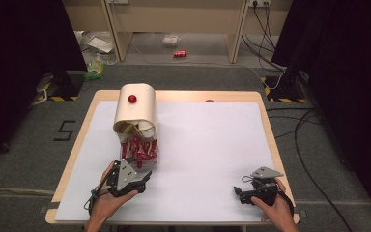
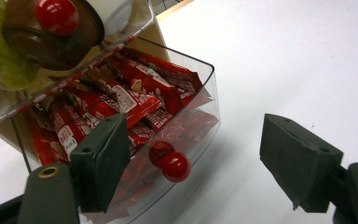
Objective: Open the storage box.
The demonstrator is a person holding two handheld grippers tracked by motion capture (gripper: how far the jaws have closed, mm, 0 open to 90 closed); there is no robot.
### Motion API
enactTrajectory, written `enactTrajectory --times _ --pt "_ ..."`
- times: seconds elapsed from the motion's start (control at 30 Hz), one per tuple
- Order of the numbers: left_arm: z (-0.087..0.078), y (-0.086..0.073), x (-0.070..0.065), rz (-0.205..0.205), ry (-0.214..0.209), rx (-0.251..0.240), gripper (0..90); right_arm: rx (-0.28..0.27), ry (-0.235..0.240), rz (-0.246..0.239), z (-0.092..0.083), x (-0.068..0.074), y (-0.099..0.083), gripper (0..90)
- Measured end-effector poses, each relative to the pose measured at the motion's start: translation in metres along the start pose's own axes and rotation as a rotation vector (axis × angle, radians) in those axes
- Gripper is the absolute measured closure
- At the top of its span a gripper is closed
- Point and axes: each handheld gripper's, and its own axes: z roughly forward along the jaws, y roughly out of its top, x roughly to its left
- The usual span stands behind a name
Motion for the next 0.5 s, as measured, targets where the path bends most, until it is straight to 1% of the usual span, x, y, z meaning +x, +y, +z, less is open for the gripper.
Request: enactTrajectory --times 0.07,0.3,0.5 --pt "-0.0006 -0.0005 -0.0006 -0.010 -0.008 0.005 24.3 0.000 0.000 0.000 0.0000 0.0000 0.0000 0.4" --pt "-0.0040 -0.0041 -0.0038 -0.017 -0.022 0.019 24.8 0.000 0.000 0.000 0.0000 0.0000 0.0000 0.3" --pt "-0.0086 -0.0046 -0.0062 -0.023 -0.044 0.032 25.2 0.000 0.000 0.000 0.0000 0.0000 0.0000 0.3"
